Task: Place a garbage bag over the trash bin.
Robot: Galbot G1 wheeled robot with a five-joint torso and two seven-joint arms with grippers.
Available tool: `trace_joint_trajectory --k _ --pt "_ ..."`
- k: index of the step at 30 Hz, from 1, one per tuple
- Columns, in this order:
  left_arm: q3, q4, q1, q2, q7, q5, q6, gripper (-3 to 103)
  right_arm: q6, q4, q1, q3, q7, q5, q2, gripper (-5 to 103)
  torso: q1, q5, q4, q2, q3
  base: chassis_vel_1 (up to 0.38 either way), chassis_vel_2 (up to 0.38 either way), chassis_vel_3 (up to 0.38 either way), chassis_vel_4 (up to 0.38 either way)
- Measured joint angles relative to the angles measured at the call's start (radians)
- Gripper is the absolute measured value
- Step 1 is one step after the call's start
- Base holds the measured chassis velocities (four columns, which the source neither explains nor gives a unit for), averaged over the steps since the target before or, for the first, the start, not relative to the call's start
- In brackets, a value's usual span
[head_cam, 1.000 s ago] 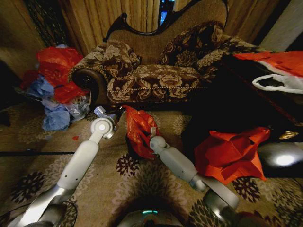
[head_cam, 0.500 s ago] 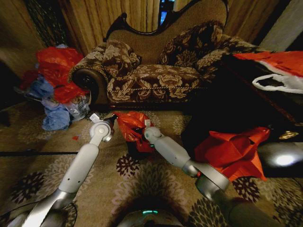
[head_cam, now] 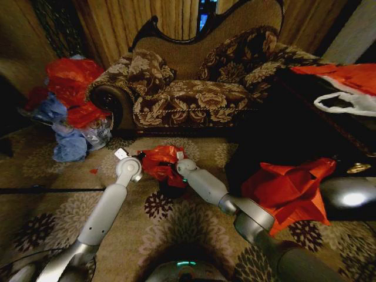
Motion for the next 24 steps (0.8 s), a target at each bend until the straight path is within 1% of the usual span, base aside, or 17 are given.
trace_joint_trajectory --k 3,4,8,12,20,24 --pt "0.009 -0.006 0.007 -0.009 -0.037 0.006 0.016 0 0.010 -0.099 0.005 0.020 -0.048 -0.046 0.000 0 0.000 0.0005 0.0001 0.000 0.000 0.000 0.000 0.000 0.000" --pt "0.009 -0.006 0.007 -0.009 -0.037 0.006 0.016 0 0.010 -0.099 0.005 0.020 -0.048 -0.046 0.000 0 0.000 0.0005 0.0001 0.000 0.000 0.000 0.000 0.000 0.000" --pt "0.016 -0.011 0.024 -0.025 -0.057 0.022 0.027 0 0.030 -0.168 0.001 0.035 -0.086 -0.098 -0.001 0 0.000 0.0003 -0.0001 0.000 0.000 0.000 0.000 0.000 0.000" --pt "0.019 -0.010 0.037 -0.038 -0.057 0.040 0.029 0 0.055 -0.169 -0.009 0.029 -0.101 -0.115 -0.002 0 0.000 0.0000 -0.0002 0.000 0.000 0.000 0.000 0.000 0.000" --pt "0.040 -0.012 0.045 -0.064 -0.051 0.065 0.034 0 0.054 -0.126 -0.016 -0.011 -0.108 -0.097 -0.002 0 0.000 0.0002 0.0000 0.000 0.000 0.000 0.000 0.000 0.000" --pt "0.051 -0.023 0.056 -0.074 -0.050 0.096 0.039 0 0.052 -0.098 -0.020 -0.043 -0.111 -0.062 -0.002 0 0.000 0.0001 -0.0001 0.000 0.000 0.000 0.000 0.000 0.000"
